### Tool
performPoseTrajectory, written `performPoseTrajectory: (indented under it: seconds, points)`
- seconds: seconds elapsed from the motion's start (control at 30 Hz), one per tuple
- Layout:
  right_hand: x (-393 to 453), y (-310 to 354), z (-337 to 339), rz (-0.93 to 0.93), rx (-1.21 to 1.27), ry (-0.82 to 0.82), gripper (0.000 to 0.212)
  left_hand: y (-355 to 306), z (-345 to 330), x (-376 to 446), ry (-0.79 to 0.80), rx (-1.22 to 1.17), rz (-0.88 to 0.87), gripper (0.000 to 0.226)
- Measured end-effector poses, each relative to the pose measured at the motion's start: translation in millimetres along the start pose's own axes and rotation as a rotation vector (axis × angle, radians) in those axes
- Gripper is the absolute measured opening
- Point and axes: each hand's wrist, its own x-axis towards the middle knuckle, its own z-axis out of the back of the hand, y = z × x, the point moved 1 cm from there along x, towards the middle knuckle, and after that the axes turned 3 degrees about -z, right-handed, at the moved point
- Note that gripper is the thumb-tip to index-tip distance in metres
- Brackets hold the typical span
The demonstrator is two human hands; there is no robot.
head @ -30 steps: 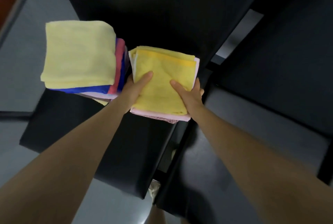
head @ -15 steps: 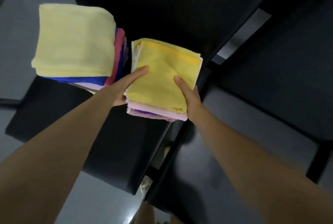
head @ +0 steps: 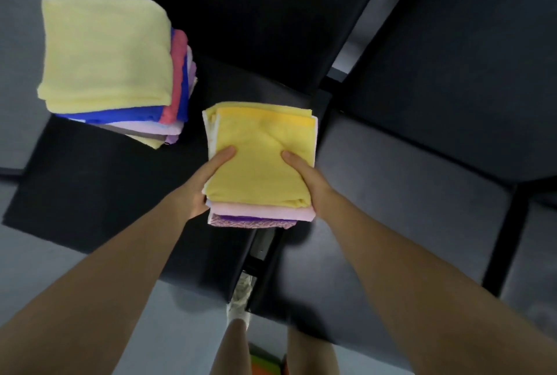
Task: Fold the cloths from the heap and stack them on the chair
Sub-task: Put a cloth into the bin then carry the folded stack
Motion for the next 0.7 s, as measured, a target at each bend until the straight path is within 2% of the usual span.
performPoseTrajectory:
  seconds: [0.07,0.13,0.27,0.33,0.47,0.5,0.57,0.6,0.63,0.7]
  points:
    - [-10.2,-8.5,3.1,-0.038,0.016,-0.018,0.105,4.8,-7.7,-14.5,-0.004,-0.005,0.026,0.051]
    - [-26.0,-22.5,8.9,-0.059,0.038,-0.05,0.114,11.8,-15.6,-30.0,0.017,0.011,0.056,0.042]
    - [-76.6,-49.9,22.5,-0.03,0.149,-0.05,0.105,16.4,-34.0,-60.4,0.046,0.102,0.075,0.052]
    - [-104.9,-54.6,31.4,-0.004,0.175,-0.068,0.105,13.3,-46.8,-73.0,0.078,0.149,0.061,0.068]
    - [-207.0,-45.4,80.6,0.084,0.233,-0.16,0.095,5.5,-135.4,-124.1,0.194,0.316,0.053,0.095]
    - [-230.7,-43.2,95.2,0.098,0.262,-0.176,0.089,5.5,-161.7,-137.7,0.211,0.346,0.051,0.094]
    - [-276.4,-42.0,131.2,0.139,0.331,-0.227,0.079,9.1,-217.3,-160.0,0.244,0.381,0.041,0.064]
    - [-299.3,-43.6,151.0,0.154,0.375,-0.25,0.08,14.0,-246.8,-171.6,0.26,0.396,0.032,0.046]
    - [-319.6,-46.4,169.7,0.172,0.411,-0.271,0.083,20.2,-272.5,-179.4,0.256,0.41,0.026,0.036]
    - [-367.6,-57.2,210.3,0.226,0.494,-0.291,0.078,38.5,-332.8,-201.8,0.28,0.458,0.028,0.03]
